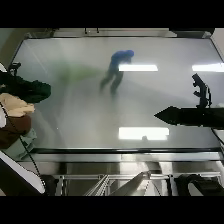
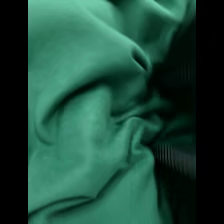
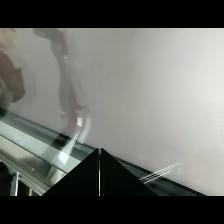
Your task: Fold the shirts.
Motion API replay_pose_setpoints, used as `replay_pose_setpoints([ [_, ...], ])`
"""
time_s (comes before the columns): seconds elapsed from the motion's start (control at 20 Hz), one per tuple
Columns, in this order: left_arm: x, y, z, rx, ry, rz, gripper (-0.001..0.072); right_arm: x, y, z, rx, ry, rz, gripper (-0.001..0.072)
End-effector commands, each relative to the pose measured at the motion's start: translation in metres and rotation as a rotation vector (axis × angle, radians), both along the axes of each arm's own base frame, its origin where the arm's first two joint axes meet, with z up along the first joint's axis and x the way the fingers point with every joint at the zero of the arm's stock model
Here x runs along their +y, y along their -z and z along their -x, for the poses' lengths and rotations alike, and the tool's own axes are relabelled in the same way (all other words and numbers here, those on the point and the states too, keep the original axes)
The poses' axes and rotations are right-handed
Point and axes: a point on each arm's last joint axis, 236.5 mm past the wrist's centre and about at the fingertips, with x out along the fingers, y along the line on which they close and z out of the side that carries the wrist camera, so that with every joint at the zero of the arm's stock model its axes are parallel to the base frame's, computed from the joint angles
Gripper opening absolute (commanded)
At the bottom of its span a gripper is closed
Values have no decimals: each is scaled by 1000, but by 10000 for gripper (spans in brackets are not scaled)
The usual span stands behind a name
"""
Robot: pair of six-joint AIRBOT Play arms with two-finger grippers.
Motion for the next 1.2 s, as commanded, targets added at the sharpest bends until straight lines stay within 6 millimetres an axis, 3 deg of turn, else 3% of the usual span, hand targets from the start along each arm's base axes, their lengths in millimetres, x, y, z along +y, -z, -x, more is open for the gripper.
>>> replay_pose_setpoints([
  [0.0,-6,5,4,49,13,6,11,0,0,0,0,-2,0,15],
  [0.05,-10,-10,-4,7,9,16,12,0,0,0,0,-1,0,14],
  [0.15,-39,-63,-38,-173,24,77,13,0,0,0,0,-1,0,15],
  [0.25,-90,-142,-67,-400,69,214,19,0,0,0,0,-1,0,15],
  [0.3,-127,-190,-74,-516,132,311,18,0,0,0,0,-1,0,14],
  [0.4,-202,-281,-67,-695,261,494,18,0,0,0,0,0,-1,14],
  [0.45,-233,-316,-55,-750,316,556,19,0,0,-1,-3,2,0,14],
  [0.5,-261,-337,-40,-773,365,589,19,-1,-1,-2,-8,8,0,14],
  [0.6,-308,-340,-7,-712,450,626,19,-1,-1,-4,-13,12,1,15],
  [0.7,-353,-328,32,-602,546,676,19,-3,-3,-9,-30,32,1,15],
  [0.75,-374,-323,46,-569,582,695,113,-1,-4,-10,-30,33,-11,14],
  [0.85,-395,-316,61,-542,606,714,597,2,-8,-10,-29,34,-36,15],
  [0.9,-400,-314,65,-535,595,722,710,2,-9,-10,-29,35,-36,15],
  [1.0,-393,-315,65,-521,533,723,710,4,-9,-8,-22,27,-44,16],
  [1.15,-363,-311,63,-495,442,665,709,6,-8,-4,-9,14,-48,16],
])
